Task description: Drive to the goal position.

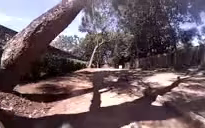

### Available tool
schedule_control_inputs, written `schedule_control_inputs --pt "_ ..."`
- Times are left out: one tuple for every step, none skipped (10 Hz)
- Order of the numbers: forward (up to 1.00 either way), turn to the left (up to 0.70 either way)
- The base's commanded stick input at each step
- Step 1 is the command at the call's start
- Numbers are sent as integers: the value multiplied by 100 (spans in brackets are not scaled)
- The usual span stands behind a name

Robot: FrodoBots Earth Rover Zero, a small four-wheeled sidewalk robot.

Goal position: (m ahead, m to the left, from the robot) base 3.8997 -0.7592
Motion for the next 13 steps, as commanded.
schedule_control_inputs --pt "70 0" --pt "70 0" --pt "70 -9" --pt "70 -24" --pt "70 -33" --pt "70 -28" --pt "70 -22" --pt "70 -17" --pt "70 -11" --pt "70 -6" --pt "70 -1" --pt "70 0" --pt "70 0"
